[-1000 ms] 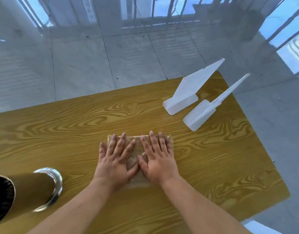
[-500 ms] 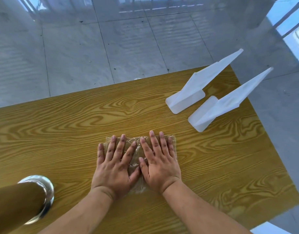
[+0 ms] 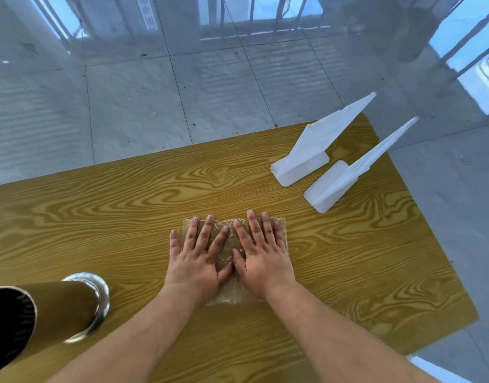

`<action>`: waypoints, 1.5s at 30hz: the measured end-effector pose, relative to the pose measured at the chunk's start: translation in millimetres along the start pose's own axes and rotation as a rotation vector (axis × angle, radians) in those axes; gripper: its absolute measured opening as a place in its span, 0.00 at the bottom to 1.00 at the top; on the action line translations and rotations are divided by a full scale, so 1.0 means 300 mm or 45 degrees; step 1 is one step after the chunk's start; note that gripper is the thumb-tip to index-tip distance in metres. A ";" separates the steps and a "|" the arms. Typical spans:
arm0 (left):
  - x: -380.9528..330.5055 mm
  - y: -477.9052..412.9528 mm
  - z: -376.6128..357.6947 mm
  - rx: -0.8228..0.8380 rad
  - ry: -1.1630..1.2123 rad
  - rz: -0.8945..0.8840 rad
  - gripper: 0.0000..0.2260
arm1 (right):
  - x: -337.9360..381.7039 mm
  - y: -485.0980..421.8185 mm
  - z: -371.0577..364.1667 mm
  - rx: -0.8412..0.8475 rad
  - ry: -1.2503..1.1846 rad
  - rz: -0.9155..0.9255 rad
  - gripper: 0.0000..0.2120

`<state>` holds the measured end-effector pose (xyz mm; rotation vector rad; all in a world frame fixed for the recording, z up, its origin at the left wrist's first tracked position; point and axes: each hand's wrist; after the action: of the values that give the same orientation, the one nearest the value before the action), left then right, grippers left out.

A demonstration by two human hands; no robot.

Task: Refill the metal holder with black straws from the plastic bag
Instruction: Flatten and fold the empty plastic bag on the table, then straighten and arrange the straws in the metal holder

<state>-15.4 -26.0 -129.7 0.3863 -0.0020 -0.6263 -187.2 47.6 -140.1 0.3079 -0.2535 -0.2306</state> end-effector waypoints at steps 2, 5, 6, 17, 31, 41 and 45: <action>0.014 0.020 0.063 0.035 -0.009 0.017 0.37 | 0.006 0.003 0.029 0.048 -0.013 -0.010 0.33; 0.043 0.088 0.193 0.026 -0.039 0.032 0.37 | 0.032 0.011 0.092 0.104 -0.007 -0.006 0.33; 0.054 0.117 0.240 -0.017 -0.029 0.037 0.36 | 0.050 0.017 0.116 0.106 -0.012 0.011 0.34; 0.302 0.354 0.608 -0.497 0.106 0.169 0.20 | 0.454 0.144 0.391 -0.034 -0.299 0.271 0.23; 0.853 0.699 0.620 -0.272 0.640 0.636 0.15 | 0.918 0.248 0.438 0.226 -0.467 0.176 0.32; 0.841 0.784 0.527 0.047 0.640 0.200 0.39 | 1.071 0.287 0.406 0.098 -0.534 0.121 0.26; 0.810 0.770 0.504 -0.071 0.591 0.163 0.25 | 1.127 0.282 0.404 0.035 -0.595 0.136 0.12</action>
<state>296.2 -46.8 64.7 0.4667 0.4297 -0.3987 113.2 5.5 70.0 0.2637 -0.7338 -0.1910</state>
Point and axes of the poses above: each hand's wrist, its own y-axis away from the middle knuckle, its own z-axis out of the back of the hand, x = y × z, and after that the axes turned 3 degrees about -x, right-handed
